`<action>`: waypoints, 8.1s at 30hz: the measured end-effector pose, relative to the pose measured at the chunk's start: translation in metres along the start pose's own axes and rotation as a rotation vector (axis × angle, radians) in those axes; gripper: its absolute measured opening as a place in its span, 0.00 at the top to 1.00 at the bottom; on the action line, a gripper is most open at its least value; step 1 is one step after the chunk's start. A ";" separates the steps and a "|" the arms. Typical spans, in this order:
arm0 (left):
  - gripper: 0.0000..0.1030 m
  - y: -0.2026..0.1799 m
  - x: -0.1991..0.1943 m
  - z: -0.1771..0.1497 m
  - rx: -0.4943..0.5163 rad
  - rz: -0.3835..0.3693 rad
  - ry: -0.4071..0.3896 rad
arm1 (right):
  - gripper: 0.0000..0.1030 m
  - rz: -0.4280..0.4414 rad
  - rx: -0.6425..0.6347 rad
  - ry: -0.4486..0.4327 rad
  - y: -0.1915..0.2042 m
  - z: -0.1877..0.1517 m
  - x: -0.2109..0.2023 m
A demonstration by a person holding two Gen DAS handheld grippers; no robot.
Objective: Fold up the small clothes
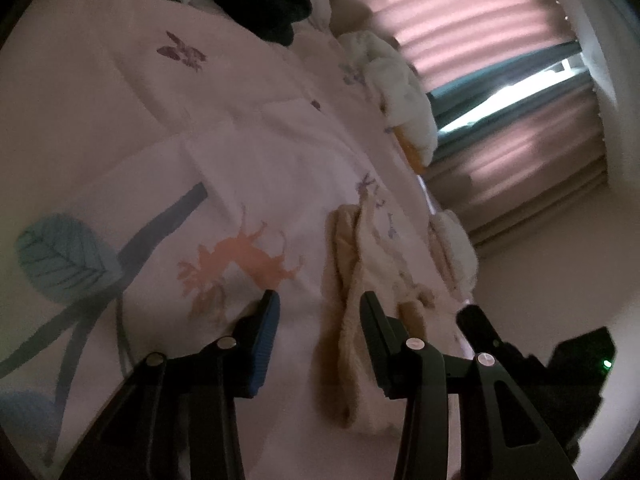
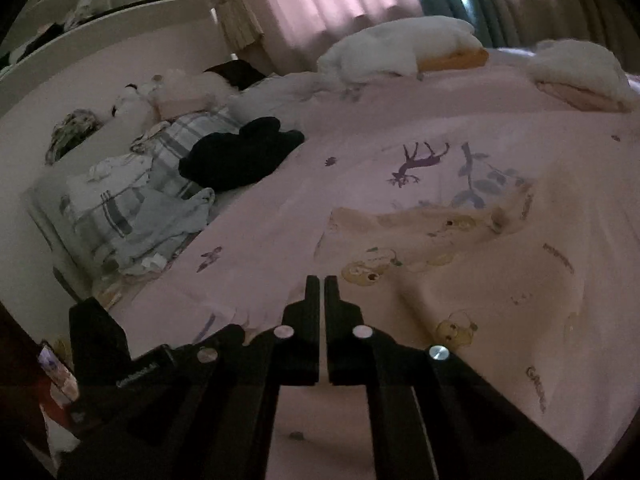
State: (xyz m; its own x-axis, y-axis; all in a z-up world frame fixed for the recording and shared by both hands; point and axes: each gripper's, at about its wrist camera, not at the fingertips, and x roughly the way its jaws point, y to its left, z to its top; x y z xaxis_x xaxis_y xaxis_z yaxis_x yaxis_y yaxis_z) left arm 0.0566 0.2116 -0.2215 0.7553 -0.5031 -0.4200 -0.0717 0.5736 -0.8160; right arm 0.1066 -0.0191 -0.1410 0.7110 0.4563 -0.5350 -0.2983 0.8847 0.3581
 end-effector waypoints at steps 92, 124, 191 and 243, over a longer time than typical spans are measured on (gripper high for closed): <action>0.57 0.001 -0.003 0.007 -0.019 -0.004 0.006 | 0.87 0.013 0.219 0.139 -0.035 0.038 0.103; 0.57 -0.009 -0.001 0.000 0.066 0.037 0.013 | 0.93 0.197 0.108 0.315 0.013 -0.035 0.059; 0.54 -0.070 0.087 -0.004 0.303 0.101 0.301 | 0.58 0.034 0.353 0.204 -0.109 -0.021 0.047; 0.69 -0.129 0.127 -0.087 0.468 0.086 0.242 | 0.75 -0.185 0.165 0.128 -0.173 -0.035 -0.028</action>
State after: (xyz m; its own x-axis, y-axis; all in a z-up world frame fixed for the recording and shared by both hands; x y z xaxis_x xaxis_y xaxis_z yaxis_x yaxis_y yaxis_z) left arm 0.1050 0.0167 -0.2040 0.5835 -0.5449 -0.6022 0.2132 0.8183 -0.5338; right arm 0.1159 -0.1815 -0.2151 0.6542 0.3063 -0.6915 -0.0559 0.9314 0.3597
